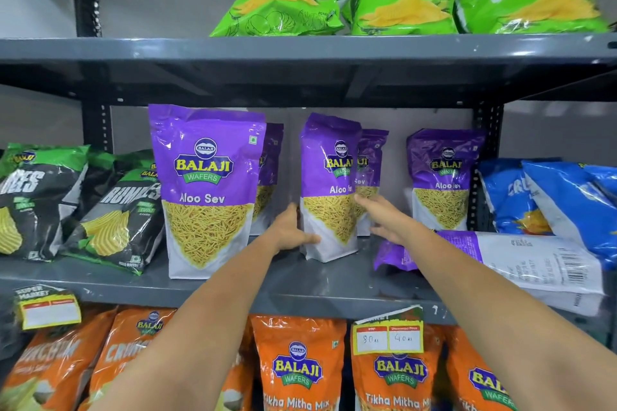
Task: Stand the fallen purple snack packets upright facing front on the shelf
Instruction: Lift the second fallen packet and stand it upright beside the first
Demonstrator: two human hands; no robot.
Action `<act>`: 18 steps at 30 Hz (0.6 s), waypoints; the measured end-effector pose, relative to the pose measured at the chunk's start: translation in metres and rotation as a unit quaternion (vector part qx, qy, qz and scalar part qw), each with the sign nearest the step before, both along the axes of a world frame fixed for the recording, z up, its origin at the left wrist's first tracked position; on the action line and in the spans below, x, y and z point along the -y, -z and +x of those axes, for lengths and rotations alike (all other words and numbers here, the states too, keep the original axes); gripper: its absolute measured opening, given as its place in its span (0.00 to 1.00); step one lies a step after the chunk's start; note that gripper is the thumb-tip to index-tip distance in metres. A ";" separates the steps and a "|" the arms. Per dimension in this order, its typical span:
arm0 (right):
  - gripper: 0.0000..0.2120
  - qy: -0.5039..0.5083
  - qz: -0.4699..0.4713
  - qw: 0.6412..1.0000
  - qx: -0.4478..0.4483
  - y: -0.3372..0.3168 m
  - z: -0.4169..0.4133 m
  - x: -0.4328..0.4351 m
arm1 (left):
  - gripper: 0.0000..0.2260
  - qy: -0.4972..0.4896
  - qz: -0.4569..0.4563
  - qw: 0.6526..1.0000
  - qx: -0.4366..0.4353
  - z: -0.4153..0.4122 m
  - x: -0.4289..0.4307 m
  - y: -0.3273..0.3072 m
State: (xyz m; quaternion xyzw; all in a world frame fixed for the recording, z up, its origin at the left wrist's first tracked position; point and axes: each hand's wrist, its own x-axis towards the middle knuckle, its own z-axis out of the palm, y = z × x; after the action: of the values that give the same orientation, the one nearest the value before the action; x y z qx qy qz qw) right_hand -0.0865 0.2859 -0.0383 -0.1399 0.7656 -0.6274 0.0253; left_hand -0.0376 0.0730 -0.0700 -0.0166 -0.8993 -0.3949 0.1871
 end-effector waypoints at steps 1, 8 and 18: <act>0.36 -0.016 0.013 1.000 0.007 0.000 0.001 0.000 | 0.31 -0.001 0.001 1.000 0.010 -0.001 0.002 -0.001; 0.34 0.044 0.053 0.996 -0.054 0.008 -0.009 0.004 | 0.28 -0.066 0.050 0.997 -0.002 -0.012 0.008 0.001; 0.36 -0.047 0.040 0.998 0.029 0.022 -0.035 0.012 | 0.43 -0.018 0.119 0.992 -0.021 -0.021 0.002 0.011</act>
State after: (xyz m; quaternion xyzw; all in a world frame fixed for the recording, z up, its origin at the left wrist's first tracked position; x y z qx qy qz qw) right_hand -0.1213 0.2738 -0.0604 -0.1564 0.7815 -0.5983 0.0831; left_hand -0.0588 0.0711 -0.0812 0.0133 -0.8416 -0.4957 0.2139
